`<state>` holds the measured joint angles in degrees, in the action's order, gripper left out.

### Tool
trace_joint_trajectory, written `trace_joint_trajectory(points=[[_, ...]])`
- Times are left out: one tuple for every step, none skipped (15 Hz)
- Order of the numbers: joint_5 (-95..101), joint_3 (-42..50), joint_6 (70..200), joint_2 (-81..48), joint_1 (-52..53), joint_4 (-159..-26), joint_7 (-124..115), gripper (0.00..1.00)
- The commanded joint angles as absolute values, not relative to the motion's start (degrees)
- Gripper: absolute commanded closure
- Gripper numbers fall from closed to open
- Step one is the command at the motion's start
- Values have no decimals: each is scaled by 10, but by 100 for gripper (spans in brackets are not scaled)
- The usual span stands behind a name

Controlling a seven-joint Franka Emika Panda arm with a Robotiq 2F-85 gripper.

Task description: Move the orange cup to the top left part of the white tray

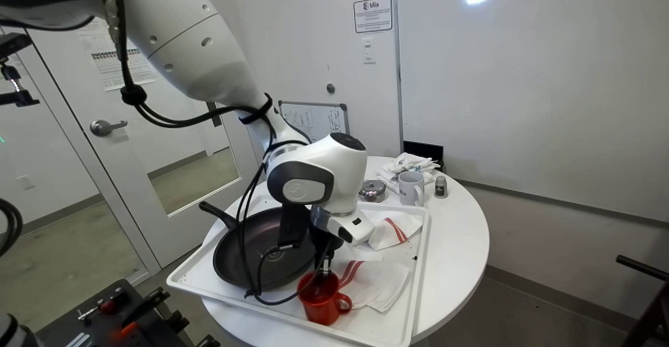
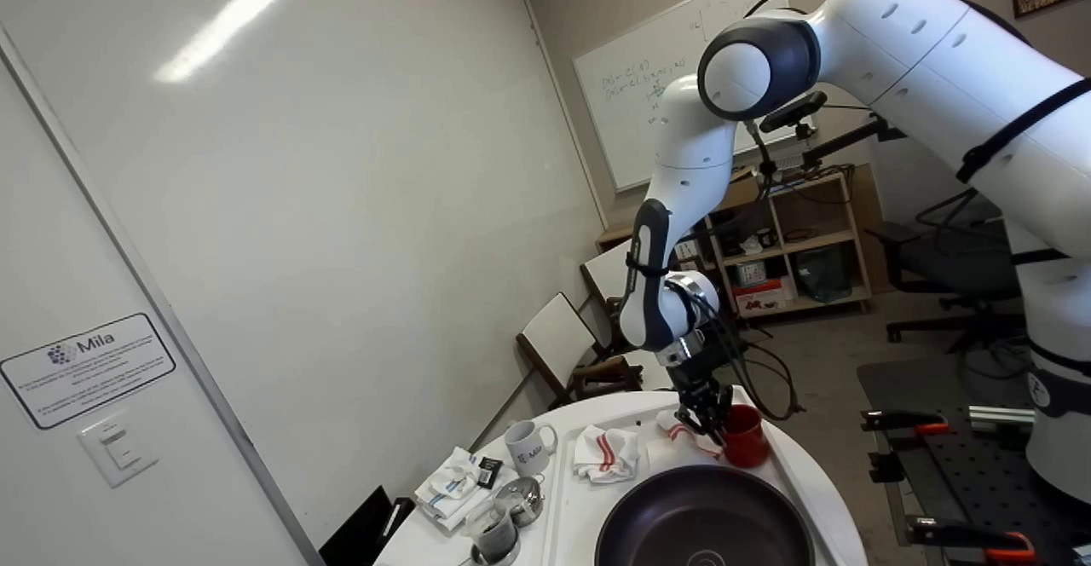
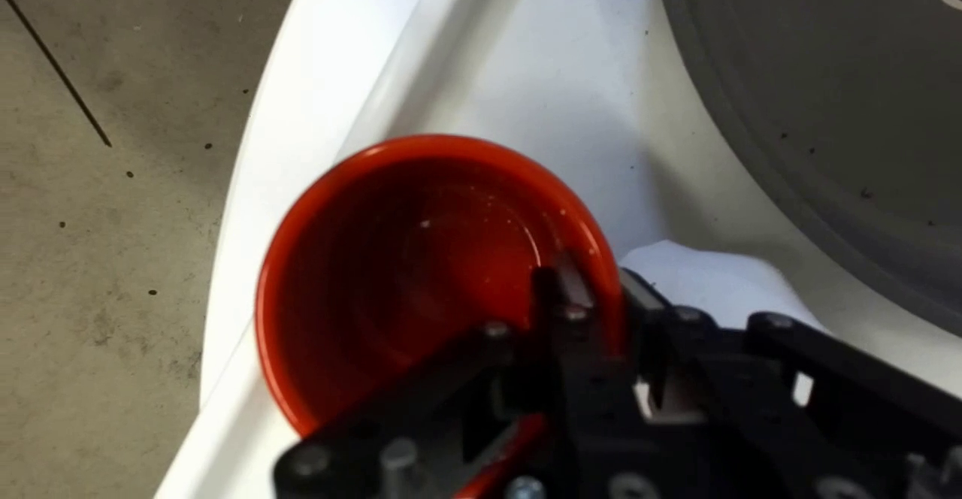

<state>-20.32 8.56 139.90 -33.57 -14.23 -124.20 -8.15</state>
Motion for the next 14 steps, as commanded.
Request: trace_joint_trajectory(points=[[-175,102,1413,-320,-123,-1254,-111,93],[-167,108,1421,-304,-116,-1266,-119,93],[-160,112,1425,-295,-111,-1273,-125,93],[-148,119,1430,-276,-102,-1286,-133,93],[-137,124,1432,-265,-95,-1293,-141,93],[-122,131,1437,-242,-85,-1308,-152,93],[-109,136,1435,-227,-78,-1315,-160,93],[-94,141,1434,-204,-69,-1325,-171,93],[-81,144,1430,-186,-63,-1333,-180,93],[-65,147,1426,-162,-55,-1343,-191,93],[-52,148,1422,-144,-50,-1349,-201,93],[-35,149,1416,-124,-43,-1354,-216,93],[-24,146,1407,-108,-41,-1357,-222,93],[-9,142,1398,-92,-37,-1356,-234,93]])
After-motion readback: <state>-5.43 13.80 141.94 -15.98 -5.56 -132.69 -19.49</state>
